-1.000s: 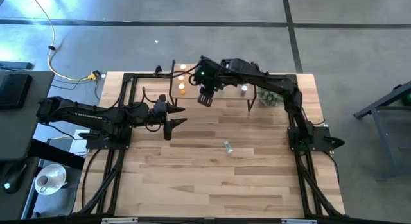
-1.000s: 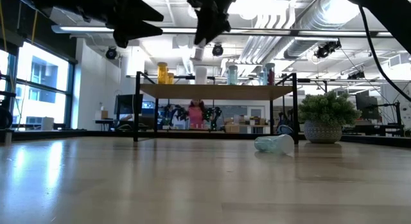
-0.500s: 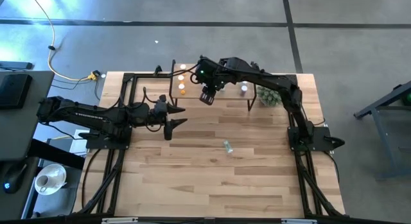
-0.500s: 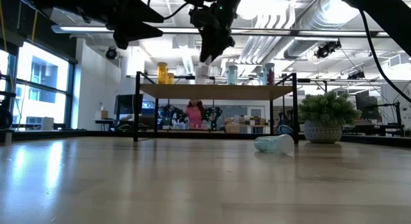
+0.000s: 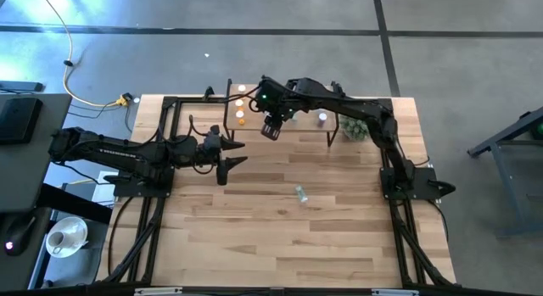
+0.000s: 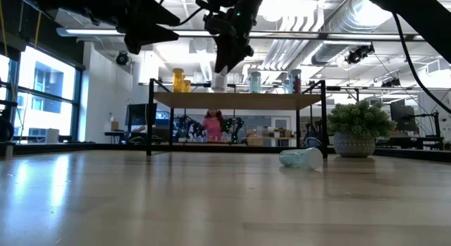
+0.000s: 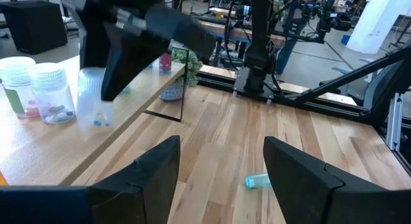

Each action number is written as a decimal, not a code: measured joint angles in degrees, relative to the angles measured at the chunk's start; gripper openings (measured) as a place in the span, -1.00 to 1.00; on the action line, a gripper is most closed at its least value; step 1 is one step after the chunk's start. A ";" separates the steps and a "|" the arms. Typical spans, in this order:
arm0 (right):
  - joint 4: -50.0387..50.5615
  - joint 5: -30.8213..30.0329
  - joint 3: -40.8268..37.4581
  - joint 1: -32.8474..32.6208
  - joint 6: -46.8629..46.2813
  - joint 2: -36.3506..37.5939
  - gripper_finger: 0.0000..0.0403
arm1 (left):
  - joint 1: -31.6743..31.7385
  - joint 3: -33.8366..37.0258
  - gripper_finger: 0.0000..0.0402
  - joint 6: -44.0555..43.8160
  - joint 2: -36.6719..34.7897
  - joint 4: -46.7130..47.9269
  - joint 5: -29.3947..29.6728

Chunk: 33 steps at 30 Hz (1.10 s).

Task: Pick and place medicine bottles onto shelf by color
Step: Put the transparent pill bottle on the shelf and aligned with the other transparent pill bottles

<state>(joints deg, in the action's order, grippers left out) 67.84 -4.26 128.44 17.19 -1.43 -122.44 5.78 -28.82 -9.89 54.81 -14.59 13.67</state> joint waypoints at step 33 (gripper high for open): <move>-2.82 -1.81 0.07 0.07 1.88 -1.22 -0.10 | -0.04 0.00 0.06 0.00 -0.02 0.23 0.00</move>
<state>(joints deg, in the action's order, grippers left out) 65.01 -6.07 128.51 17.26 0.45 -123.66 5.74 -28.82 -9.89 54.78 -14.36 13.67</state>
